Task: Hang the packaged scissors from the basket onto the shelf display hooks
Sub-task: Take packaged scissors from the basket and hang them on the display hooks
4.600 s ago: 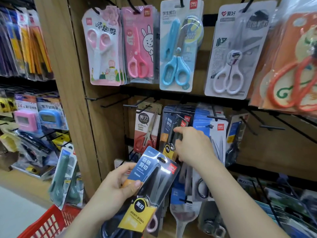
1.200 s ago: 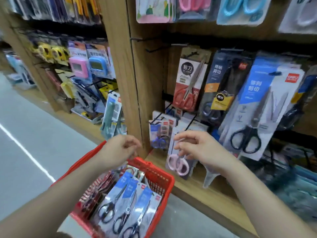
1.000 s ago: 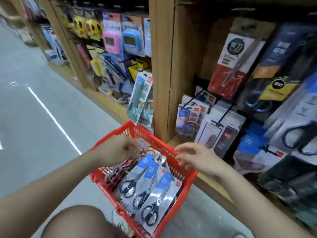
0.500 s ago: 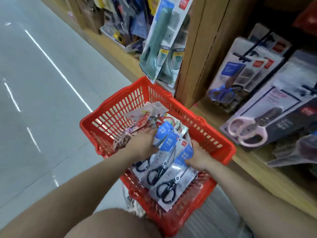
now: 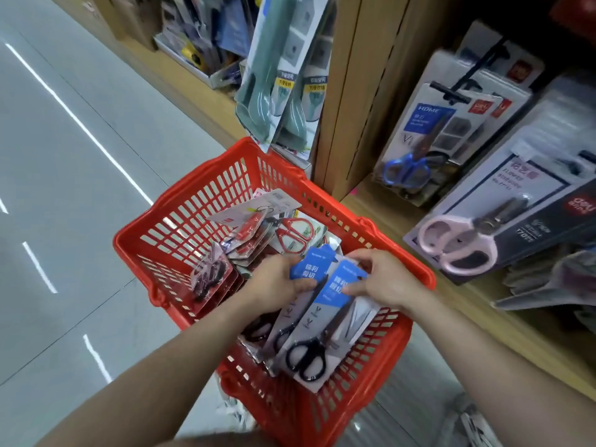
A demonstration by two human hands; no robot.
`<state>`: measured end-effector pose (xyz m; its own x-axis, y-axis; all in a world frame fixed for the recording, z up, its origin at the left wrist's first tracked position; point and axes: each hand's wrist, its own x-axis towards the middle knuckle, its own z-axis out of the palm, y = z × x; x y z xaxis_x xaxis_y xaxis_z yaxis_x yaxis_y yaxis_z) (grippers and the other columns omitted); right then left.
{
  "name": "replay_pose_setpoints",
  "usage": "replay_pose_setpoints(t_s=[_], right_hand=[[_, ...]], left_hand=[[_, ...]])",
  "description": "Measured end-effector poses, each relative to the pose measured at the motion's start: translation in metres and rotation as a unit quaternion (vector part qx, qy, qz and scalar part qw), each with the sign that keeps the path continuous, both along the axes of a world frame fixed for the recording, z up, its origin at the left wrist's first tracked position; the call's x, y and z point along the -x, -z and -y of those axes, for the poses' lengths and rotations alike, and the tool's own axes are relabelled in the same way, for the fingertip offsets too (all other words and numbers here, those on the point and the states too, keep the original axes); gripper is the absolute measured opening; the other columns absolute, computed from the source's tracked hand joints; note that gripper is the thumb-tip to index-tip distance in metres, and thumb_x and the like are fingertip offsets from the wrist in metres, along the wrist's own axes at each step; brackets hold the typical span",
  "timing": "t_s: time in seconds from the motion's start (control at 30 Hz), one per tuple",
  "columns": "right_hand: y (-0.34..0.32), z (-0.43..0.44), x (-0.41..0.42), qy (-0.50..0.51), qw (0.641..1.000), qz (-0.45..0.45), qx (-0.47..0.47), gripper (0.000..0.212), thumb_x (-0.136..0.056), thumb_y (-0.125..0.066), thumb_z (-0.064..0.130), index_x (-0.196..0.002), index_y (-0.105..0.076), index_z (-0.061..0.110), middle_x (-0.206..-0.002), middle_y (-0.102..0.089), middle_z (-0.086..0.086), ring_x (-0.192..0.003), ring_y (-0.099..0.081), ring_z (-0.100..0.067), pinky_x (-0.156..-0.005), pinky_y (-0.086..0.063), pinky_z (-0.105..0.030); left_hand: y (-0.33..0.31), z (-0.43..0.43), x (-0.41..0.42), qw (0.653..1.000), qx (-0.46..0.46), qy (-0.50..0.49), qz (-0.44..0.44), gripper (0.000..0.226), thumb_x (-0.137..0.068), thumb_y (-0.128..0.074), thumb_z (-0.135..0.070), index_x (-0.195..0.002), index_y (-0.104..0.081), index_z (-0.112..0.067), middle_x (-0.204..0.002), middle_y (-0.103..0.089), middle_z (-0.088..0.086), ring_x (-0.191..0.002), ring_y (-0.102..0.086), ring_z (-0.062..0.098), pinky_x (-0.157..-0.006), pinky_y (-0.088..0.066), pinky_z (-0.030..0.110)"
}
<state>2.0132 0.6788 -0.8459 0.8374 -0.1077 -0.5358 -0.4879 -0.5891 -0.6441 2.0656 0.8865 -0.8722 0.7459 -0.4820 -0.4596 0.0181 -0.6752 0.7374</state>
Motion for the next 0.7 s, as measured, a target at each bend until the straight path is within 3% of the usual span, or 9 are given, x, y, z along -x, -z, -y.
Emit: replay_pose_setpoints(t_s=[0.07, 0.13, 0.23, 0.33, 0.43, 0.5, 0.57, 0.7], right_hand=[[-0.034, 0.006, -0.004, 0.000, 0.999, 0.040, -0.023, 0.029, -0.069, -0.089, 0.016, -0.089, -0.070, 0.025, -0.094, -0.071, 0.003, -0.091, -0.064, -0.016, -0.085, -0.050, -0.032], [-0.073, 0.010, -0.006, 0.005, 0.995, 0.074, -0.060, 0.022, -0.070, -0.088, 0.018, -0.086, -0.073, 0.022, -0.092, -0.074, 0.005, -0.087, -0.065, -0.014, -0.082, -0.050, -0.031], [-0.129, 0.010, -0.001, 0.072, 0.973, 0.144, -0.163, 0.024, -0.062, -0.088, 0.022, -0.084, -0.079, 0.019, -0.091, -0.078, -0.004, -0.088, -0.072, -0.020, -0.081, -0.057, -0.034], [-0.169, 0.012, 0.008, 0.147, 0.928, 0.191, -0.283, 0.023, -0.052, -0.085, 0.022, -0.074, -0.078, 0.015, -0.093, -0.077, -0.016, -0.090, -0.072, -0.036, -0.067, -0.060, -0.033], [-0.200, 0.015, 0.021, 0.155, 0.899, 0.232, -0.337, 0.022, -0.054, -0.084, 0.018, -0.076, -0.079, 0.017, -0.091, -0.077, -0.013, -0.085, -0.073, -0.029, -0.080, -0.060, -0.040], [-0.219, 0.017, 0.033, 0.156, 0.885, 0.251, -0.361, 0.020, -0.059, -0.080, 0.011, -0.079, -0.079, 0.015, -0.089, -0.078, -0.011, -0.078, -0.074, -0.025, -0.071, -0.061, -0.035], [-0.238, 0.021, 0.048, 0.154, 0.876, 0.263, -0.375, 0.022, -0.062, -0.078, 0.008, -0.084, -0.078, 0.011, -0.092, -0.077, -0.014, -0.078, -0.075, -0.024, -0.070, -0.061, -0.034], [-0.270, 0.041, 0.078, 0.165, 0.875, 0.308, -0.335, 0.022, -0.068, -0.079, 0.009, -0.089, -0.077, 0.006, -0.096, -0.076, -0.018, -0.084, -0.073, -0.030, -0.083, -0.061, -0.042]], left_hand=[[-0.032, -0.008, -0.001, 0.997, 0.068, -0.043, 0.015, 0.010, -0.085, -0.077, -0.022, -0.092, -0.071, -0.026, -0.092, -0.077, -0.003, -0.087, -0.073, 0.017, -0.085, -0.058, 0.044], [-0.073, -0.010, -0.005, 0.985, 0.141, -0.095, 0.034, 0.018, -0.084, -0.078, -0.016, -0.100, -0.072, -0.020, -0.096, -0.077, -0.001, -0.091, -0.074, 0.021, -0.085, -0.059, 0.043], [-0.139, -0.007, -0.009, 0.959, 0.243, -0.145, 0.025, 0.026, -0.083, -0.075, -0.003, -0.108, -0.071, -0.010, -0.094, -0.078, -0.006, -0.086, -0.074, 0.011, -0.074, -0.059, 0.026], [-0.196, 0.002, -0.001, 0.950, 0.275, -0.142, 0.047, 0.020, -0.082, -0.076, -0.006, -0.099, -0.072, -0.016, -0.086, -0.078, -0.010, -0.077, -0.073, 0.004, -0.065, -0.055, 0.016], [-0.238, 0.011, 0.014, 0.944, 0.300, -0.120, 0.063, 0.016, -0.083, -0.074, -0.006, -0.095, -0.072, -0.016, -0.075, -0.076, -0.014, -0.066, -0.070, -0.002, -0.058, -0.051, 0.011], [-0.260, 0.017, 0.026, 0.944, 0.304, -0.109, 0.071, 0.015, -0.085, -0.073, -0.006, -0.098, -0.070, -0.012, -0.069, -0.074, -0.016, -0.061, -0.068, -0.004, -0.054, -0.049, 0.009], [-0.277, 0.025, 0.036, 0.943, 0.305, -0.102, 0.084, 0.018, -0.086, -0.072, -0.009, -0.104, -0.071, -0.009, -0.077, -0.077, -0.013, -0.065, -0.070, -0.002, -0.056, -0.050, 0.010], [-0.310, 0.051, 0.047, 0.939, 0.301, -0.078, 0.149, 0.028, -0.081, -0.075, -0.028, -0.107, -0.071, -0.017, -0.098, -0.078, -0.004, -0.088, -0.074, 0.012, -0.074, -0.059, 0.025]])
